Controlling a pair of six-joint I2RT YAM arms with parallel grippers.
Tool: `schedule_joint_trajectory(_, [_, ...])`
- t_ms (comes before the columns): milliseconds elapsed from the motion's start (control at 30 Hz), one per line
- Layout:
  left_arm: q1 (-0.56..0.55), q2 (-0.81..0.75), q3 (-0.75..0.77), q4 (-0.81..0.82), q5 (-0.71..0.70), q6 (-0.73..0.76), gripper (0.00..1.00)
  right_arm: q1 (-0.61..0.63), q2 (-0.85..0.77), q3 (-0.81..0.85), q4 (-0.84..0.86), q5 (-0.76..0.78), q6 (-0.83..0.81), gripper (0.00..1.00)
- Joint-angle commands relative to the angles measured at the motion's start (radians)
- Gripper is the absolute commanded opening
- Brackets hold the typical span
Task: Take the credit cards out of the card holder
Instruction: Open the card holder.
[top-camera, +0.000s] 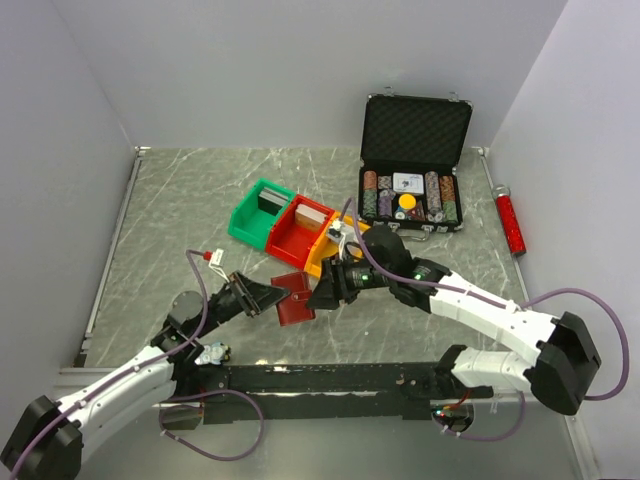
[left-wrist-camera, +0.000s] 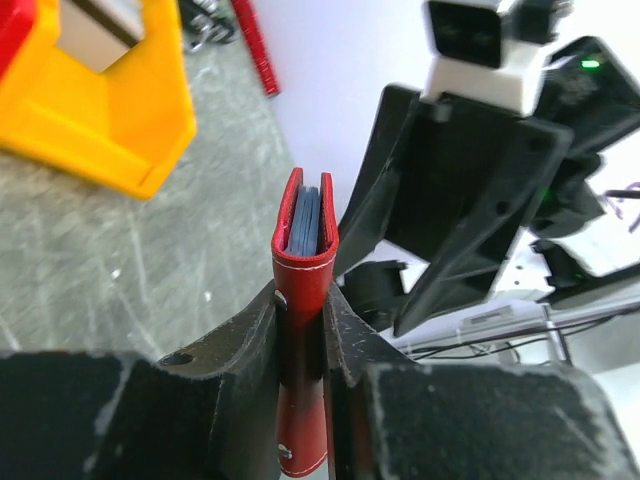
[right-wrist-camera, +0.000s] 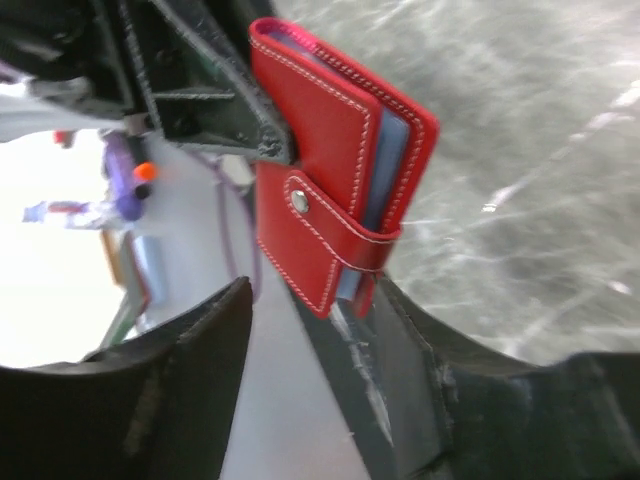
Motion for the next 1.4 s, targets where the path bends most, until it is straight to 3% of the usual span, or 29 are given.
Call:
schedule_joint_trajectory(0, [-0.002,0.003,0.088,-0.106,-0.003,0.039,0.1,0.015,-0.067,0.086,-0.099,0.168,-0.064,0.62])
schedule_joint_trajectory(200, [-0.002,0.036,0.176,-0.227,-0.032,0.067,0.01,0.12,-0.017,0.244,-0.297,0.449,-0.153,0.6])
schedule_joint_trajectory(633, [-0.059,0.199,0.479,-0.658,-0.216,0.119,0.01,0.245,0.171,0.476,-0.504,0.791,-0.185,0.52])
schedule_joint_trajectory(867, [-0.08,0.237,0.55,-0.775,-0.27,0.082,0.01,0.256,0.211,0.508,-0.518,0.829,-0.188,0.5])
schedule_joint_trajectory(1200, [-0.094,0.245,0.57,-0.805,-0.286,0.067,0.01,0.273,0.238,0.52,-0.509,0.81,-0.191,0.5])
schedule_joint_trajectory(1367, [-0.097,0.24,0.573,-0.802,-0.283,0.056,0.0,0.279,0.244,0.52,-0.497,0.802,-0.188,0.58])
